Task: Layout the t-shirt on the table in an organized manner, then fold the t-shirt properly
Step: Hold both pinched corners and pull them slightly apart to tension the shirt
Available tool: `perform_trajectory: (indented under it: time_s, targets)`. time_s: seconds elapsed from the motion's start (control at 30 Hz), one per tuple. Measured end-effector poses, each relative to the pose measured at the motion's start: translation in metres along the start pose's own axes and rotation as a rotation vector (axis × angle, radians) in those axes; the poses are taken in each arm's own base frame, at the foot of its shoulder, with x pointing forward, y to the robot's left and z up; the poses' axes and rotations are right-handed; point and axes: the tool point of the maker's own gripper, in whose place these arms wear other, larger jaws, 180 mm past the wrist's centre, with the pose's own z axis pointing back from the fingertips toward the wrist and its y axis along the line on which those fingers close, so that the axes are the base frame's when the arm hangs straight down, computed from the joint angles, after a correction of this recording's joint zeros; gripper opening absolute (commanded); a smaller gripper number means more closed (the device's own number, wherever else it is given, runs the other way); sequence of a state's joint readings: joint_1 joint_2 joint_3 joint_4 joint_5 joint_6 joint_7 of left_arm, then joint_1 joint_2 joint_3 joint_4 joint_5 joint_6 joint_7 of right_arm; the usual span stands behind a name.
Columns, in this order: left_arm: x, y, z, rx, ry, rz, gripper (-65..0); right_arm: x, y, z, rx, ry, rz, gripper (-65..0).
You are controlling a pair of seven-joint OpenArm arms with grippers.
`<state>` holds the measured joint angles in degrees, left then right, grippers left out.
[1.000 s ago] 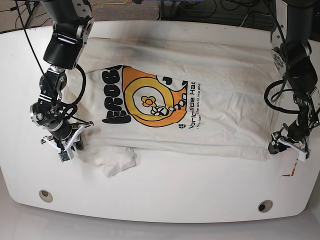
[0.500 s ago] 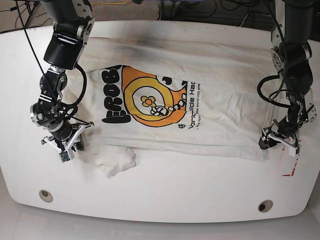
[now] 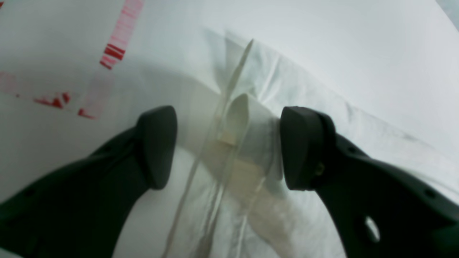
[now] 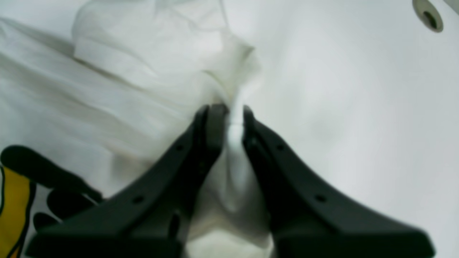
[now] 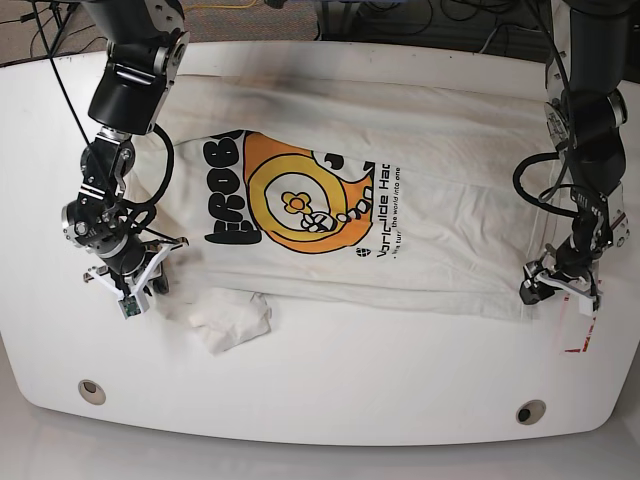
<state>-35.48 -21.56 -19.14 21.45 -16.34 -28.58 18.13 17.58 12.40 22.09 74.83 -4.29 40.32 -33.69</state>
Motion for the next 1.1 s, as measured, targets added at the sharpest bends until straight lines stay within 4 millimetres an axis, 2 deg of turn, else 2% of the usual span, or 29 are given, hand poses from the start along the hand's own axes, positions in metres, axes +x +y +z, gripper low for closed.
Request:
perform_trajectory:
  time_s: [0.07, 0.17, 0.23, 0.33, 0.4, 0.47, 0.7, 0.8, 0.93, 1.1]
  targets:
    - [-0.003, -0.007, -0.003, -0.010, 0.018, -0.001, -23.1, -0.004, 0.001, 0.000, 0.001, 0.008, -0.001, -59.0]
    - [-0.005, -0.023, -0.007, -0.059, 0.030, -0.013, -26.7, -0.006, 0.001, 0.000, 0.002, 0.011, -0.003, -59.0]
    - [-0.008, -0.035, -0.010, -0.093, 0.046, -0.020, -32.1, -0.005, 0.001, 0.000, 0.001, 0.008, -0.003, -59.0]
    - [-0.014, -0.047, -0.014, -0.118, 0.084, -0.038, -45.0, -0.003, 0.000, 0.000, 0.000, 0.004, -0.002, -59.0]
    - [-0.016, -0.050, -0.015, -0.123, 0.088, -0.036, -52.6, -0.003, 0.000, 0.001, 0.000, 0.005, -0.002, -59.0]
    - [-0.018, -0.049, -0.015, -0.120, 0.094, -0.036, -57.1, -0.004, 0.001, 0.001, 0.000, 0.006, -0.002, -59.0]
    - [-0.017, -0.040, -0.012, -0.103, 0.096, -0.038, -59.9, -0.004, 0.001, 0.000, 0.001, 0.006, -0.002, -59.1]
    - [-0.016, -0.041, -0.012, -0.106, 0.094, -0.038, -62.8, -0.004, 0.001, 0.001, 0.001, 0.006, -0.002, -59.3]
    - [-0.014, -0.042, -0.011, -0.107, 0.094, -0.057, -63.2, -0.003, 0.001, 0.000, 0.001, 0.006, -0.001, -59.3]
    - [0.004, -0.046, -0.004, -0.116, 0.060, -0.119, -63.2, 0.002, 0.000, 0.001, -0.001, -0.005, 0.004, -59.3]
